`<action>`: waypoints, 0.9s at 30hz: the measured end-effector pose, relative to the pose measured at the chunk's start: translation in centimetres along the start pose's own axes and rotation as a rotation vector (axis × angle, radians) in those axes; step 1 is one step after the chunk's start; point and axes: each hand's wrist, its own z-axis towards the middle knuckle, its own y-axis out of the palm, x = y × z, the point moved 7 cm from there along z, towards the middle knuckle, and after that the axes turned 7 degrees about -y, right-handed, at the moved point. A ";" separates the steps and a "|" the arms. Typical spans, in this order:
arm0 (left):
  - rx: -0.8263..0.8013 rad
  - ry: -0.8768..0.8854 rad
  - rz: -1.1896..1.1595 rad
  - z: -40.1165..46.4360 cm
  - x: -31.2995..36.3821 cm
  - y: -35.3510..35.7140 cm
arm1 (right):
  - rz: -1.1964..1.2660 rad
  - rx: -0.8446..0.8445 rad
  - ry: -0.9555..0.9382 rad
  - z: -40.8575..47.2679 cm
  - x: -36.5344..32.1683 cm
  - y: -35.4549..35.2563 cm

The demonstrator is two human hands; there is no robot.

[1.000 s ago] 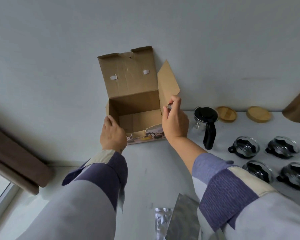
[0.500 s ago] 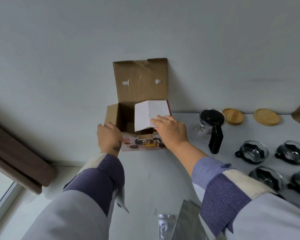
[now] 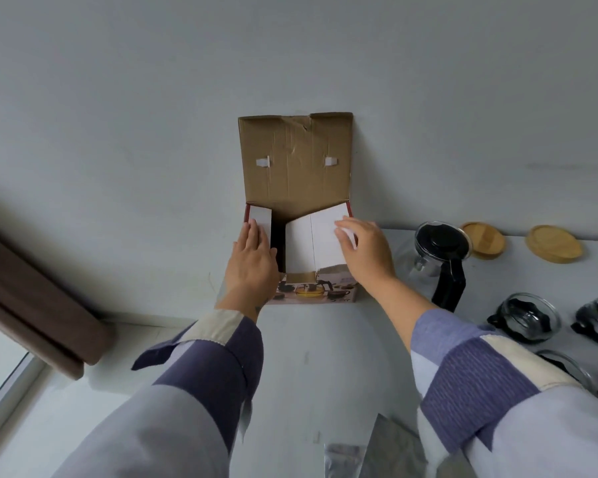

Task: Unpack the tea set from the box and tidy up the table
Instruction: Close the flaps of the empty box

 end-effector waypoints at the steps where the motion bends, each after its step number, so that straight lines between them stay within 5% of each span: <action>1: 0.006 0.003 0.018 0.1 0.0 0.2 | 0.084 0.038 0.127 0.8 0.8 0.0; 5: 0.022 -0.007 0.049 0.5 -0.2 0.7 | 0.388 0.003 0.521 3.7 3.2 1.7; 9: 0.012 -0.005 0.041 0.6 -0.2 1.0 | 0.538 0.029 0.582 6.3 3.3 1.6; 21: 0.040 0.014 -0.036 0.2 0.0 0.1 | 0.411 0.069 0.260 6.9 -0.1 -3.0; 27: 0.196 -0.088 -0.326 -0.9 -0.5 -2.1 | 0.364 0.053 0.133 2.5 -1.9 -3.0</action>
